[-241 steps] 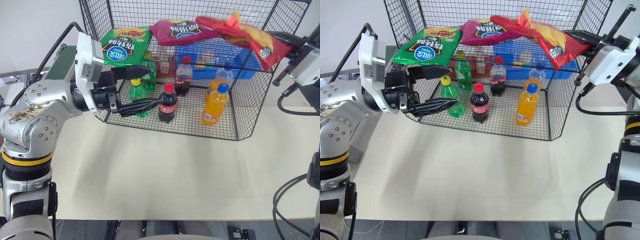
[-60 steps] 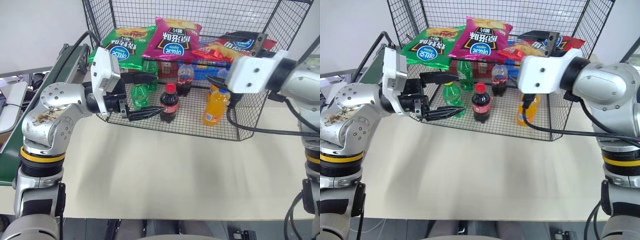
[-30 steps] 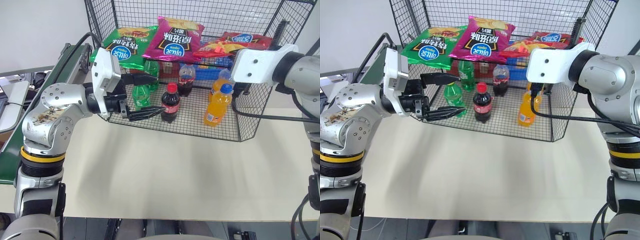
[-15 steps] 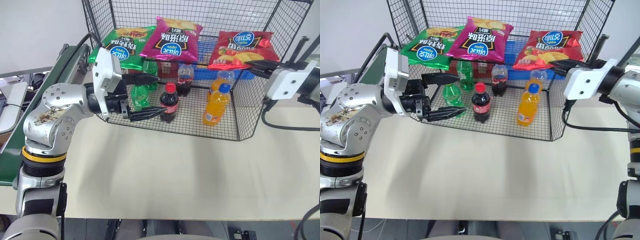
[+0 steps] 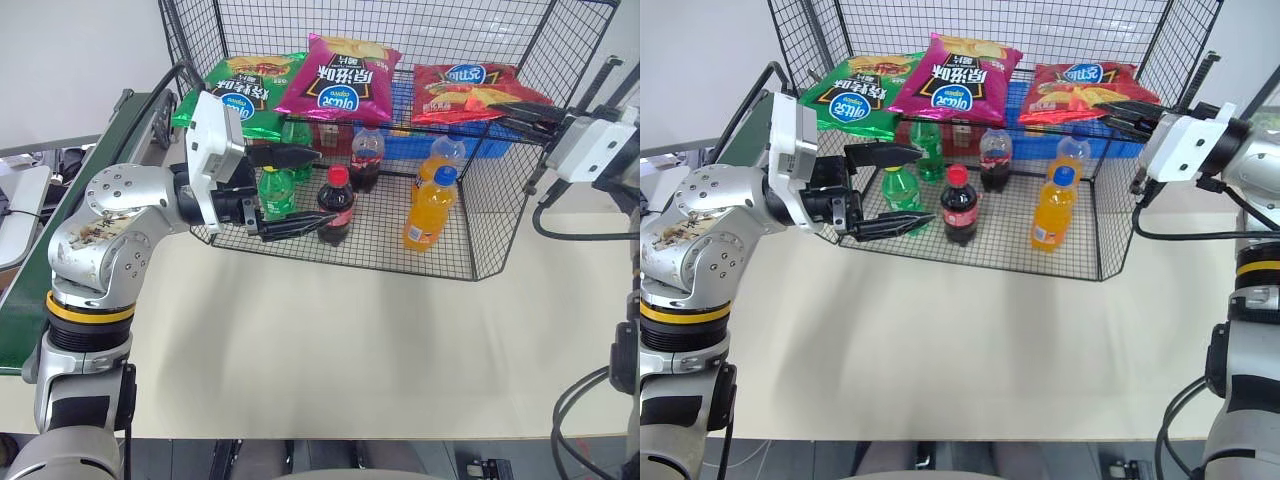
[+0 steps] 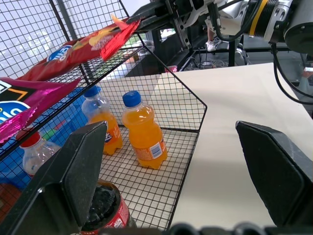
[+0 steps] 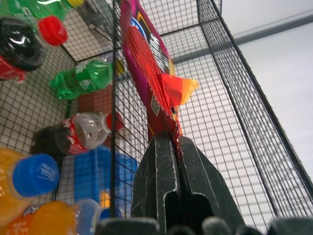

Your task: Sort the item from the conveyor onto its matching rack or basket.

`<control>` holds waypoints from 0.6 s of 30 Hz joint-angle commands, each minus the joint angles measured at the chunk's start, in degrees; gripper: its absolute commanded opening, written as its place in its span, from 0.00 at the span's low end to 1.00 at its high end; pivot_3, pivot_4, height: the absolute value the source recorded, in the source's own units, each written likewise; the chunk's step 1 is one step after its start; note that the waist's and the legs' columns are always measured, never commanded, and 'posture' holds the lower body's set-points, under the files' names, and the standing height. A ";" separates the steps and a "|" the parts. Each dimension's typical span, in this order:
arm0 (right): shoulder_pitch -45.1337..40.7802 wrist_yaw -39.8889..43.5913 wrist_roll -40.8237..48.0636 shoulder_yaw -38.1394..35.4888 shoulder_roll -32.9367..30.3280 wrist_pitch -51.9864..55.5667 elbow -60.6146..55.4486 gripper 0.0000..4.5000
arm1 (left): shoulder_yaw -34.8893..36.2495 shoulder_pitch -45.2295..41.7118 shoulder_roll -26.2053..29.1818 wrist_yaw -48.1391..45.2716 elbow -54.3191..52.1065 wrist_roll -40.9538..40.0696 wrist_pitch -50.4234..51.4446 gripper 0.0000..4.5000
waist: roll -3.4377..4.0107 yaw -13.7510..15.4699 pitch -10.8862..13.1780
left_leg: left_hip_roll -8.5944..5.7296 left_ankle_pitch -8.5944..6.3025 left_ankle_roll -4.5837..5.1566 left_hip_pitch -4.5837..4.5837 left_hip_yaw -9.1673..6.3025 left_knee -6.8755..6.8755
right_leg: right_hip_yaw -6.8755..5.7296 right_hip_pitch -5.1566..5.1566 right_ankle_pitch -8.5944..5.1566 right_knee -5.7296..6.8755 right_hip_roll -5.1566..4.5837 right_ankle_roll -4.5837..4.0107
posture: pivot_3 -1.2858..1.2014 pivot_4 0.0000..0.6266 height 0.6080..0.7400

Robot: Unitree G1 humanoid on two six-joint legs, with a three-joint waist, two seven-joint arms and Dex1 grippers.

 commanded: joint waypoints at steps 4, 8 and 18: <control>-2.80 -3.85 -4.17 -0.18 -1.29 -0.49 2.90 0.01 | 1.39 -0.67 0.53 0.58 -1.94 -0.66 0.01 1.00 | 0.00 0.00 0.00 | 0.00 0.00 0.00 0.01 0.00 0.00 | 0.00 0.00 0.00 0.00 0.01 0.00 | 0.52 0.24 1.00; -2.31 -3.05 -3.61 0.02 -1.73 -0.17 3.23 0.28 | 1.40 -0.68 0.53 0.67 -1.78 -0.55 -0.14 1.00 | 0.00 -0.03 0.00 | 0.00 0.00 0.00 0.01 0.01 0.00 | 0.01 0.00 0.00 0.01 0.00 0.00 | 0.52 0.24 1.00; 9.18 -1.74 4.37 -3.37 -5.67 6.38 -11.70 0.99 | 3.45 -1.73 0.78 2.67 -0.14 -1.08 0.72 1.00 | 0.00 0.28 0.00 | 0.00 0.00 0.00 -0.02 -0.03 0.00 | -0.01 0.03 0.00 0.09 -0.01 0.00 | 0.52 0.24 1.00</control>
